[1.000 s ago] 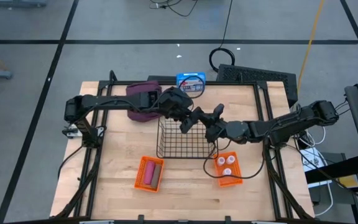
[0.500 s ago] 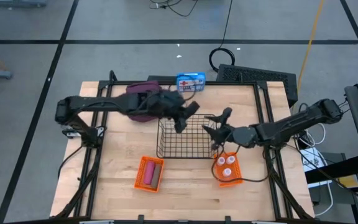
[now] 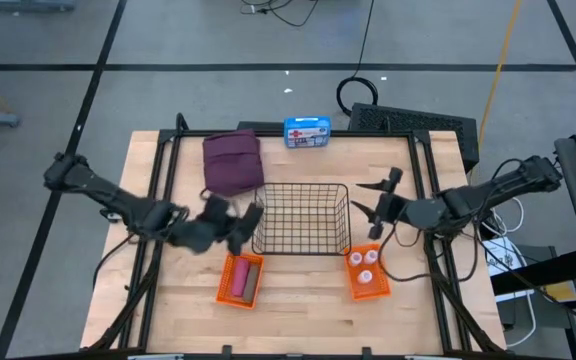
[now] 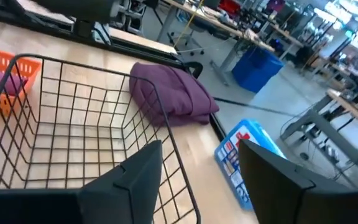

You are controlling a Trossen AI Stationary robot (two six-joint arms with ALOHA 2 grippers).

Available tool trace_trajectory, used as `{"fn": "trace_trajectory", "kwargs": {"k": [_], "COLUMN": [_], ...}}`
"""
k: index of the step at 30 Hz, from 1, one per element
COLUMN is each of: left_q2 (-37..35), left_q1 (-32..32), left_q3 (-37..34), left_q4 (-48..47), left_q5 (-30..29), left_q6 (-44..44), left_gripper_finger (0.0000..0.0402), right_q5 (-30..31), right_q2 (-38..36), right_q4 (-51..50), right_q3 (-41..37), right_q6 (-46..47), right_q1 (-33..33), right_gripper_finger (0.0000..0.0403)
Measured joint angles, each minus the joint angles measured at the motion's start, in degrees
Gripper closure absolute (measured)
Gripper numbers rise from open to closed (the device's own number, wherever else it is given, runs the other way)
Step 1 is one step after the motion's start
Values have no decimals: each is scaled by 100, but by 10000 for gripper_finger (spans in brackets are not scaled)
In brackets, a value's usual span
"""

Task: Pick & Place Medicine items
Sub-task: Put the black bandage into the left orange basket

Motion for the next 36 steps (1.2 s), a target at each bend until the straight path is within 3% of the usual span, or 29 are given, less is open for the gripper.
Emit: {"fn": "trace_trajectory", "kwargs": {"k": [8,15,20,26,36], "left_q2": [-216,859,1441,1745,1775], "left_q1": [-1460,-1836,-2032,-2069,-1987], "left_q3": [-897,-1124,-1119,-1118,-1115], "left_q4": [-213,-50,371,583,611], "left_q5": [-185,102,130,306,763], "left_q6": [-2911,-4767,-5252,-5126,-4881], "left_gripper_finger": [339,339,339,337,147], "right_q5": [1,1,1,1,1], "right_q2": [-92,-64,-65,-64,-66], "right_q4": [-305,-220,-218,-218,-224], "right_q3": [-2,-2,-2,-2,-2], "right_q6": [445,394,292,247,229], "right_q1": [76,76,76,72,72], "right_gripper_finger": [224,235,237,237,237]}}
